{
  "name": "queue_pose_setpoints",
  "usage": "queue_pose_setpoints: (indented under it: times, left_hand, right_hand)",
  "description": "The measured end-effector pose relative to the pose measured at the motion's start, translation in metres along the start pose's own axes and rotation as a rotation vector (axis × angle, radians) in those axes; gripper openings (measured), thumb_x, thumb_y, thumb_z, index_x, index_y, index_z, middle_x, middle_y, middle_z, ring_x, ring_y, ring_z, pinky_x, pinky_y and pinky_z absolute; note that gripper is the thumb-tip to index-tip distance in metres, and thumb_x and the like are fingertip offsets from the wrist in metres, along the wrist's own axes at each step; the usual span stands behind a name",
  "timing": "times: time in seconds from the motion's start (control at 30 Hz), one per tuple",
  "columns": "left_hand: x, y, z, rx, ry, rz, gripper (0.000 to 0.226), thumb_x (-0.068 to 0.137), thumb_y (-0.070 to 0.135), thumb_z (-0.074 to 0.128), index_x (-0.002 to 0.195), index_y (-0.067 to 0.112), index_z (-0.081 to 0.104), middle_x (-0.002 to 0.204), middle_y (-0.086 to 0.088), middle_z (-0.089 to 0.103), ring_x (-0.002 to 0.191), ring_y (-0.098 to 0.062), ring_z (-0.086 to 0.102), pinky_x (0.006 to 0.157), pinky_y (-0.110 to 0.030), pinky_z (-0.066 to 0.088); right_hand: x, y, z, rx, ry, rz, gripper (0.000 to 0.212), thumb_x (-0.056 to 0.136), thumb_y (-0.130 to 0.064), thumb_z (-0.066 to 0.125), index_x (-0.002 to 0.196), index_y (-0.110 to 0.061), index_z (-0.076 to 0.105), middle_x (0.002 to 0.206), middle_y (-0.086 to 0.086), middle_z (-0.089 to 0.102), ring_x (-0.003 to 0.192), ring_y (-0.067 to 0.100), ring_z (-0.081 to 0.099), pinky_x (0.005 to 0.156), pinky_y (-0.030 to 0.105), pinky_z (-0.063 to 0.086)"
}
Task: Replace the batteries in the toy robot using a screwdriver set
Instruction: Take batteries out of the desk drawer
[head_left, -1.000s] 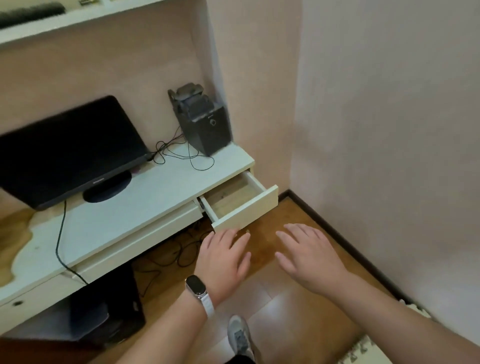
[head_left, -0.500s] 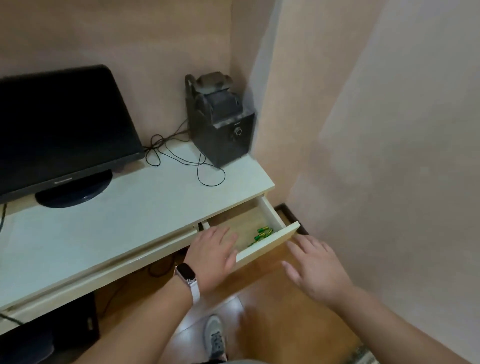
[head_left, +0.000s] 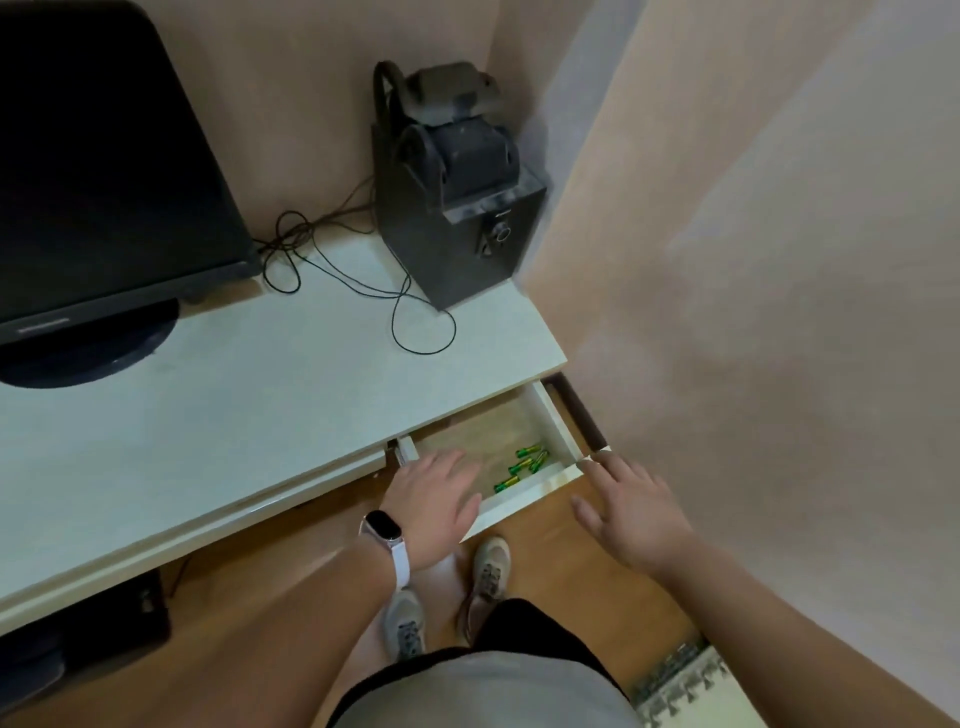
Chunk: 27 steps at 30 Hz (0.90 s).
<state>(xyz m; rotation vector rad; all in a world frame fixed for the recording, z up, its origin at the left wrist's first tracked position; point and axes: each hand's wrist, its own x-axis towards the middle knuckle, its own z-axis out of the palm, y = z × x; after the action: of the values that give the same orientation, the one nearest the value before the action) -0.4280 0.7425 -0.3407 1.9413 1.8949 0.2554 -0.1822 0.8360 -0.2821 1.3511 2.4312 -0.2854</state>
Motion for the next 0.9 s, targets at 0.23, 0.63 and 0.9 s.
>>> queue_pose_setpoints:
  times: [0.23, 0.63, 0.9]
  left_hand:
    - [0.037, 0.008, 0.028, -0.013, -0.162, 0.019, 0.044, 0.095, 0.041, 0.037, 0.131, 0.023, 0.054, 0.134, -0.004, 0.055, 0.117, -0.028, 0.055, 0.092, -0.042, 0.049]
    - [0.131, 0.030, 0.081, -0.075, -0.441, -0.216, 0.043, 0.100, 0.042, 0.040, 0.139, 0.026, 0.047, 0.141, -0.003, 0.049, 0.123, -0.024, 0.048, 0.100, -0.037, 0.044]
    - [0.171, 0.031, 0.134, -0.331, -0.436, -0.458, 0.034, 0.096, 0.035, 0.052, 0.129, 0.027, 0.054, 0.126, -0.001, 0.059, 0.112, -0.023, 0.059, 0.092, -0.036, 0.050]
  right_hand:
    - [0.051, 0.026, 0.029, 0.057, -0.096, -0.050, 0.056, 0.096, -0.055, 0.028, 0.143, -0.027, 0.036, 0.147, -0.001, 0.039, 0.133, 0.022, 0.038, 0.108, 0.039, 0.033]
    - [0.129, 0.085, 0.090, 0.205, -0.152, -0.172, 0.063, 0.093, -0.053, 0.037, 0.149, -0.026, 0.026, 0.152, -0.001, 0.034, 0.141, 0.022, 0.029, 0.115, 0.043, 0.021]
    - [0.145, 0.090, 0.111, 0.180, -0.147, -0.171, 0.063, 0.094, -0.058, 0.030, 0.147, -0.025, 0.033, 0.145, 0.001, 0.047, 0.132, 0.026, 0.044, 0.107, 0.044, 0.034]
